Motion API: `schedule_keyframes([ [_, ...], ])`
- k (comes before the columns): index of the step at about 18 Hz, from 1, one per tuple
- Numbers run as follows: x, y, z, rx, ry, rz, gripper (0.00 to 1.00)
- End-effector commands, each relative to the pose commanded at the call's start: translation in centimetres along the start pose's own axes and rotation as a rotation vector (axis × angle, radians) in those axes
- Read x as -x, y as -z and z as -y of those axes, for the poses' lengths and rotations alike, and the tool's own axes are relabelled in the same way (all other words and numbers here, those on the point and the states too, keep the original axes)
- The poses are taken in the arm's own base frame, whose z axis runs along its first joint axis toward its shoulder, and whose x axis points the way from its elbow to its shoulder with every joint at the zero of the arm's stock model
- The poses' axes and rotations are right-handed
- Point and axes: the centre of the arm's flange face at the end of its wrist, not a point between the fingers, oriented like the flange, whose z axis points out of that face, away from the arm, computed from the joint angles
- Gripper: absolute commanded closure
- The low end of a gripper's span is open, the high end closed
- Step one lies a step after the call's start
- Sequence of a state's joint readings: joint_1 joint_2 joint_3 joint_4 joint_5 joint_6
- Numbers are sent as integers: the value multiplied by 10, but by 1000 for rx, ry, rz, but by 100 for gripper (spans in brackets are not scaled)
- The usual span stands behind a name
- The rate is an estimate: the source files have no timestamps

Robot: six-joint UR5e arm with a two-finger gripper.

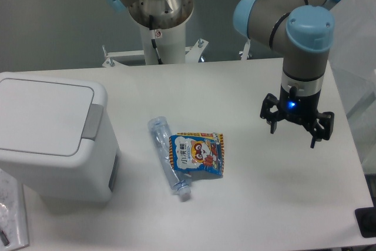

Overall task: Open the trash can
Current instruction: 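Move the open gripper from its start pose toward the trash can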

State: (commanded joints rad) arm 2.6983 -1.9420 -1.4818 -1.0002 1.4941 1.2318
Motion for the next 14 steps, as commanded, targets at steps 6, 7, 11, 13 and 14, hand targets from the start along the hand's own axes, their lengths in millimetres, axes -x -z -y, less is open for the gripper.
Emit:
schedule_keyframes([
  [6, -2, 1, 1, -4, 12, -3, 0],
  [7, -1, 4, 2, -7, 17, 0, 0],
  [11, -11, 9, 19, -31, 108, -13, 0],
  [13, -22, 19, 36, -70, 171, -21, 0],
  [14, -28, 27, 46, -99, 209, -25, 0],
])
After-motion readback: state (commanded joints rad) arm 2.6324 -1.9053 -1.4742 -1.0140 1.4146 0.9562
